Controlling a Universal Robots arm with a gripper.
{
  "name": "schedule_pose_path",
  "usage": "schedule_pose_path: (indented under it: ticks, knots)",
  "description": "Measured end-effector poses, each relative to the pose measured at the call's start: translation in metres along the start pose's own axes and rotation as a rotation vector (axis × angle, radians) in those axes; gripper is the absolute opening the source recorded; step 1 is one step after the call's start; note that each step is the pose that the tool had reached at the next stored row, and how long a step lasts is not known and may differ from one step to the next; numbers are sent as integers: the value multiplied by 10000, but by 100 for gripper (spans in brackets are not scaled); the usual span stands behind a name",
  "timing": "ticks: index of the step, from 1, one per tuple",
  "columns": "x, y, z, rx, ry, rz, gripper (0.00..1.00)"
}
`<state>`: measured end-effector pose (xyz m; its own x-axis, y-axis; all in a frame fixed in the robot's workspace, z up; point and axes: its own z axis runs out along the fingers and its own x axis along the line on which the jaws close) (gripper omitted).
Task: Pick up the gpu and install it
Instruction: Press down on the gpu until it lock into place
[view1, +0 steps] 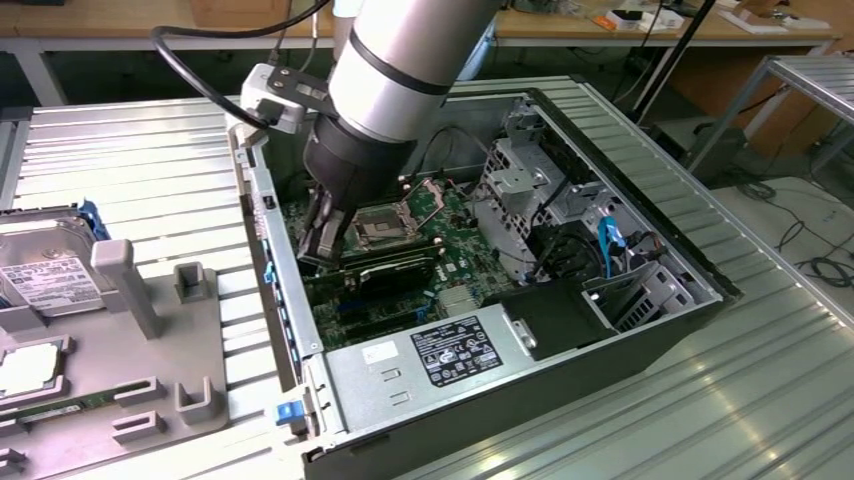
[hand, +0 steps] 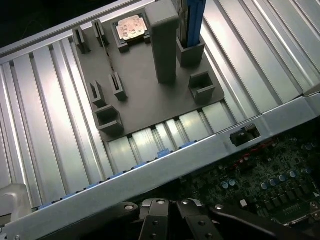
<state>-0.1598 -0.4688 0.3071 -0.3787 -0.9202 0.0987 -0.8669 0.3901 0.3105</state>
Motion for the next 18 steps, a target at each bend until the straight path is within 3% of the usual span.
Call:
schedule_pose_path:
  ticks: [9, 18]
  knots:
    - [14, 35, 33, 10, -8, -2, 11]
    - [-13, 37, 32, -47, -144, -51, 11]
